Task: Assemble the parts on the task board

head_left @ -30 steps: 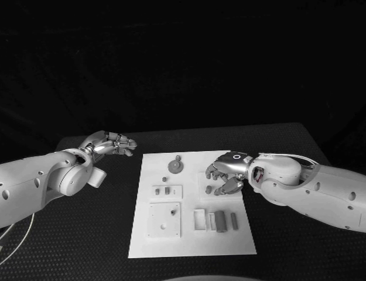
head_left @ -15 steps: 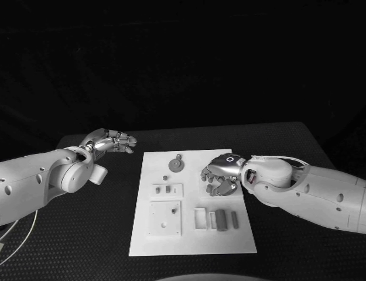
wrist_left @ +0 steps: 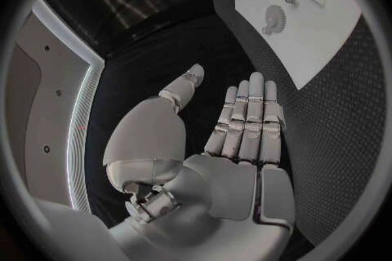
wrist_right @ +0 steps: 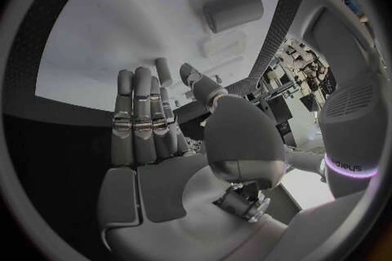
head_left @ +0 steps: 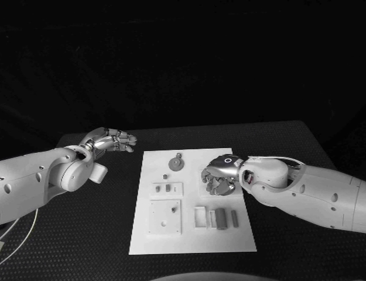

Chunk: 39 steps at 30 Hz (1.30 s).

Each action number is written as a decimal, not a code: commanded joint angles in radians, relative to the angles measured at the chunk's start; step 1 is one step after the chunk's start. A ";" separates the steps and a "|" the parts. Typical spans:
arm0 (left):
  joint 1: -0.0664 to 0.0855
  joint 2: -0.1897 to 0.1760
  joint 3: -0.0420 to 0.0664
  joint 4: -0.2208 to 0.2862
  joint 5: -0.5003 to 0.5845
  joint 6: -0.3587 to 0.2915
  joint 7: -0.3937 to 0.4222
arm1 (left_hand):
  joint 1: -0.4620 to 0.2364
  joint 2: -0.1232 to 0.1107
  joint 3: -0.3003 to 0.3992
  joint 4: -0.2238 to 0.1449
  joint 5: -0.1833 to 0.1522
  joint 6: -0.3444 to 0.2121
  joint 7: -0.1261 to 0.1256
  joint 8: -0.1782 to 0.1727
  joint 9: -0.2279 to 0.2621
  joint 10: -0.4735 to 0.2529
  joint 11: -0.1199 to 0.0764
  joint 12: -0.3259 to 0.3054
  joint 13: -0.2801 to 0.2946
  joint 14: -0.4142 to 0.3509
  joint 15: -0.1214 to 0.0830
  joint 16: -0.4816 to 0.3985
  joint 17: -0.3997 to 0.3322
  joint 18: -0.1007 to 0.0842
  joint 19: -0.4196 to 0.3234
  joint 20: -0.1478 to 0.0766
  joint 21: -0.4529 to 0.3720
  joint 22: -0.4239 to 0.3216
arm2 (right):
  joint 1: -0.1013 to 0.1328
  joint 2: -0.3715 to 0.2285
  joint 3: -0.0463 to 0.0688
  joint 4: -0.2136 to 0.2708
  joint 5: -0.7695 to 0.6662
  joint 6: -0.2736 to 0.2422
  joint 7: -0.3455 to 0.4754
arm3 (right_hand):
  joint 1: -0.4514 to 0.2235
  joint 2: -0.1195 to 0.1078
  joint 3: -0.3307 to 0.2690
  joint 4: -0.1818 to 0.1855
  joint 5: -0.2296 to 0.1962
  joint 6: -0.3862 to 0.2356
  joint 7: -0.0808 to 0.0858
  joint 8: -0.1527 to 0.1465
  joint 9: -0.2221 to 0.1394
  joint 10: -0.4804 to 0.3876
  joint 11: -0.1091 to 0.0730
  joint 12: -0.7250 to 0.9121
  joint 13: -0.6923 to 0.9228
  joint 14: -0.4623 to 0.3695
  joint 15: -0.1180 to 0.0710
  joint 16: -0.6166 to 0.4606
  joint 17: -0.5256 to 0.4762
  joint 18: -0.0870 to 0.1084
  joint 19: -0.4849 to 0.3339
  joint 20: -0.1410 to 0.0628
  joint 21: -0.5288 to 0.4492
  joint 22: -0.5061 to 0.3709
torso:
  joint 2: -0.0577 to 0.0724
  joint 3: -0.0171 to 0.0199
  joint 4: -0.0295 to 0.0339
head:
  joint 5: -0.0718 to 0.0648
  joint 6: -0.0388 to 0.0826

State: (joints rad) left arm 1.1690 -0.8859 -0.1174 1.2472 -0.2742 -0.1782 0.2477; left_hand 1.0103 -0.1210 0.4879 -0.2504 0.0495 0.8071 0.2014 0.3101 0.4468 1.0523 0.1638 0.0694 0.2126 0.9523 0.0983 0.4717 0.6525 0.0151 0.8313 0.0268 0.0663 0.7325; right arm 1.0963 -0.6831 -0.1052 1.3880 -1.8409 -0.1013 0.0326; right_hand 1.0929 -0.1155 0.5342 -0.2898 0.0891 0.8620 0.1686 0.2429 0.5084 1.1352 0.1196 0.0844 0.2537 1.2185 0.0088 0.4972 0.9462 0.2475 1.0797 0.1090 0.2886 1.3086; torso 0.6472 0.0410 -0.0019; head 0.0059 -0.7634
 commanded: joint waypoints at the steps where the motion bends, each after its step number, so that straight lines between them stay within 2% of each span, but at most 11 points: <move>1: 0.002 0.002 0.001 0.002 0.010 0.015 0.008 | -0.006 0.007 -0.003 -0.001 0.004 -0.003 -0.003 0.006 0.002 0.006 -0.001 0.004 -0.001 0.004 0.000 -0.006 0.001 -0.015 0.008 0.001 0.002 -0.002 | -0.001 0.004 -0.003 -0.005 -0.033 0.034 -0.004 | 0.006 0.013 -0.007 -0.002 0.002 0.019 -0.005 0.011 -0.001 0.012 -0.001 0.004 -0.002 0.010 0.000 0.007 0.002 0.014 0.006 -0.004 0.009 0.025 | 0.000 0.0006 -0.0001 | 0.002 -0.002; 12: 0.002 0.004 0.001 0.002 0.018 0.021 0.006 | -0.010 0.007 -0.005 -0.001 0.004 -0.004 -0.003 0.006 0.002 0.006 -0.001 0.004 -0.002 0.004 0.000 -0.007 0.001 -0.015 0.008 0.001 0.001 -0.005 | -0.005 0.023 -0.005 -0.040 -0.035 0.031 0.008 | 0.010 0.026 -0.014 -0.001 0.002 0.045 -0.006 0.022 -0.006 0.033 -0.009 0.013 -0.004 0.021 -0.008 0.035 0.008 0.014 0.017 -0.011 0.034 0.025 | 0.000 0.0012 -0.0008 | 0.002 -0.003; 18: 0.002 0.005 0.001 0.001 0.019 0.022 0.005 | -0.011 0.008 -0.006 0.000 0.004 -0.005 -0.003 0.006 0.002 0.006 -0.001 0.003 -0.002 0.004 0.000 -0.008 0.001 -0.015 0.008 0.001 0.001 -0.007 | -0.007 0.027 -0.006 -0.038 -0.028 0.013 0.016 | 0.002 0.063 -0.017 -0.001 0.002 0.067 -0.013 0.031 -0.009 0.060 -0.020 0.024 -0.003 0.033 -0.018 0.072 0.019 0.014 0.032 -0.020 0.065 0.026 | 0.000 0.0011 -0.0014 | 0.002 -0.004; 21: 0.002 0.005 0.001 0.000 0.019 0.023 0.004 | -0.012 0.008 -0.006 0.000 0.004 -0.005 -0.003 0.006 0.001 0.006 -0.001 0.003 -0.002 0.004 0.000 -0.008 0.001 -0.015 0.009 0.001 0.000 -0.007 | -0.007 0.028 -0.006 -0.038 -0.026 0.016 0.015 | 0.001 0.070 -0.018 -0.001 0.002 0.074 -0.016 0.034 -0.009 0.072 -0.024 0.028 -0.002 0.038 -0.023 0.087 0.022 0.014 0.038 -0.025 0.079 0.026 | 0.000 0.0010 -0.0010 | 0.002 -0.005; 27: 0.002 0.006 0.001 -0.004 0.022 0.025 0.003 | -0.012 0.008 -0.006 0.000 0.003 -0.005 -0.003 0.006 0.001 0.006 -0.001 0.003 -0.003 0.004 0.000 -0.009 0.001 -0.015 0.008 0.001 0.000 -0.008 | -0.008 0.033 -0.006 -0.039 -0.023 0.018 0.013 | -0.011 0.058 -0.023 0.001 0.002 0.075 -0.016 0.033 -0.011 0.075 -0.025 0.028 -0.003 0.038 -0.024 0.095 0.022 0.014 0.040 -0.027 0.088 0.025 | 0.000 0.0006 -0.0010 | 0.001 -0.007; 31: 0.002 0.009 0.001 -0.006 0.024 0.027 0.003 | -0.013 0.008 -0.007 -0.001 0.003 -0.006 -0.003 0.006 0.001 0.006 -0.001 0.002 -0.003 0.004 0.000 -0.009 0.001 -0.015 0.008 0.001 0.000 -0.009 | -0.010 0.035 -0.006 -0.038 -0.023 0.015 0.014 | -0.011 0.060 -0.020 0.000 0.003 0.076 -0.017 0.033 -0.012 0.078 -0.027 0.029 -0.003 0.040 -0.025 0.100 0.022 0.014 0.042 -0.029 0.092 0.025 | 0.000 0.0006 -0.0010 | 0.001 -0.007; 39: 0.002 0.011 0.001 -0.009 0.024 0.031 -0.001 | -0.014 0.009 -0.008 -0.001 0.003 -0.007 -0.002 0.006 0.001 0.005 -0.001 0.002 -0.003 0.004 0.001 -0.011 0.001 -0.015 0.008 0.002 0.000 -0.011 | -0.012 0.037 -0.006 -0.033 -0.021 -0.026 0.010 | 0.012 0.104 -0.004 -0.003 0.003 0.100 -0.028 0.045 -0.008 0.112 -0.041 0.043 0.003 0.060 -0.039 0.142 0.029 0.014 0.061 -0.043 0.132 0.026 | 0.000 0.0008 -0.0010 | -0.001 -0.007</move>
State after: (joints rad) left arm 1.1695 -0.8775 -0.1173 1.2374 -0.2594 -0.1636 0.2438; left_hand 1.0030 -0.1136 0.4876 -0.2507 0.0494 0.8072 0.2016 0.3127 0.4466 1.0523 0.1638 0.0694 0.2101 0.9522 0.0983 0.4677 0.6527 0.0151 0.8312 0.0268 0.0665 0.7228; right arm 1.0875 -0.6501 -0.1101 1.3483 -1.8585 -0.0999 0.0347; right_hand 1.1047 -0.0190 0.5266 -0.2931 0.0890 0.9554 0.1397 0.2846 0.4987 1.2443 0.0781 0.1212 0.2560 1.2736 -0.0320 0.6352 0.9740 0.2480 1.1372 0.0664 0.4170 1.3084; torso 0.6468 0.0416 -0.0028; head 0.0058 -0.7711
